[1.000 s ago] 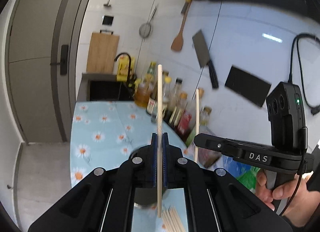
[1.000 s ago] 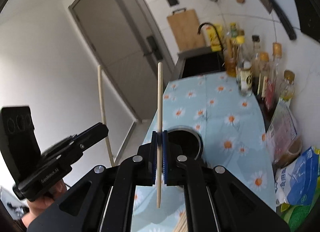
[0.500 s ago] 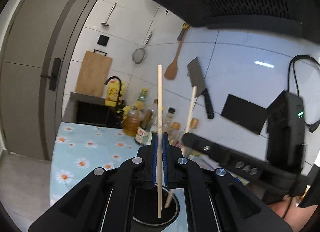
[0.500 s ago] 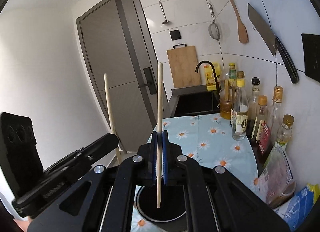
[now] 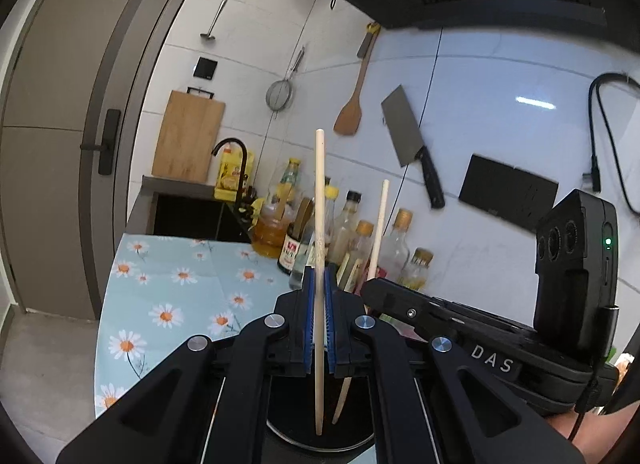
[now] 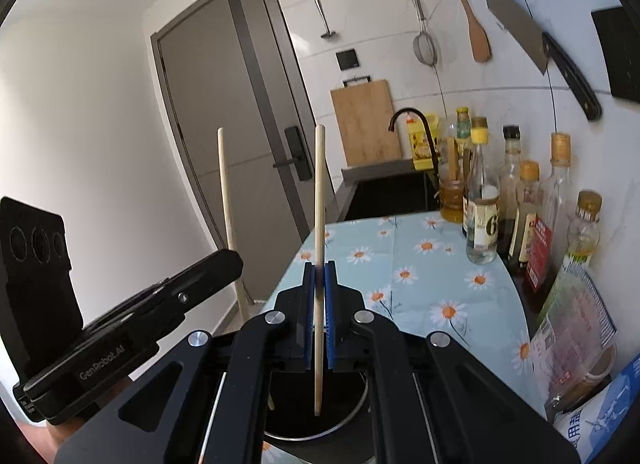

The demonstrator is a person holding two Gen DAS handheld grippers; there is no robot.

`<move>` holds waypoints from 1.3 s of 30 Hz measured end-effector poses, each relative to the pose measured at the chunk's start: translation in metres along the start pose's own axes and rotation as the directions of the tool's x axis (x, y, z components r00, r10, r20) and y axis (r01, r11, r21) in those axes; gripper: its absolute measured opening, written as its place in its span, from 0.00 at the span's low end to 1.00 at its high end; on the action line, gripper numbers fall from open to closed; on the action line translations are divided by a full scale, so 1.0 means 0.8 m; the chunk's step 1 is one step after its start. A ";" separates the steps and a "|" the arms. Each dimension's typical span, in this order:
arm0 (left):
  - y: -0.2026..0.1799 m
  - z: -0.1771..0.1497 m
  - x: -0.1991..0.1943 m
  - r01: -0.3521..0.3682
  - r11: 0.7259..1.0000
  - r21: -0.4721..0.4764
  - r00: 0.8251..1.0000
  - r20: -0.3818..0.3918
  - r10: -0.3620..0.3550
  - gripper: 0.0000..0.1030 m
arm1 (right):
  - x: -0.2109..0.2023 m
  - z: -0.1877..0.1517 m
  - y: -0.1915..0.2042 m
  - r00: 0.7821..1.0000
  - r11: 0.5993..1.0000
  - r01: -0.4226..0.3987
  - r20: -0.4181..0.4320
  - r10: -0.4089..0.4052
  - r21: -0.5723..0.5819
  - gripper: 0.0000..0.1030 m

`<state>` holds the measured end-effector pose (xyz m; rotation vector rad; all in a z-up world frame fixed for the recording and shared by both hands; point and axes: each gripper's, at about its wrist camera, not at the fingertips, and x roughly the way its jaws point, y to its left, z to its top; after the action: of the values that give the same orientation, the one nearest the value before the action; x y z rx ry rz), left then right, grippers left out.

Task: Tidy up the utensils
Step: 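Open both grippers to drop the sticks into the black holder, then move both tools back down to the remaining sticks on the table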

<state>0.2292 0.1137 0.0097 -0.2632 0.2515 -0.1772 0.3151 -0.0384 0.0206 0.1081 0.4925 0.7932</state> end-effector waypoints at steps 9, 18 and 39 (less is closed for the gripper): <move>0.009 -0.021 0.004 -0.026 0.999 -0.025 0.999 -0.035 0.026 0.05 | 0.010 -0.021 -0.005 0.999 1.000 0.008 -0.051 -0.007 0.009 0.12; 0.010 -0.022 -0.009 -0.040 0.999 -0.029 0.998 -0.051 0.038 0.06 | -0.002 -0.019 -0.002 0.999 1.000 0.010 -0.047 -0.009 0.015 0.13; -0.022 -0.013 -0.091 -0.031 0.999 0.041 0.993 -0.113 0.036 0.17 | -0.102 -0.018 -0.001 0.992 0.999 0.020 -0.124 -0.015 0.039 0.27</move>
<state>0.1543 0.1091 0.0209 -0.2097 0.3650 -0.1640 0.2600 -0.0976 0.0387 0.0922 0.6267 0.7762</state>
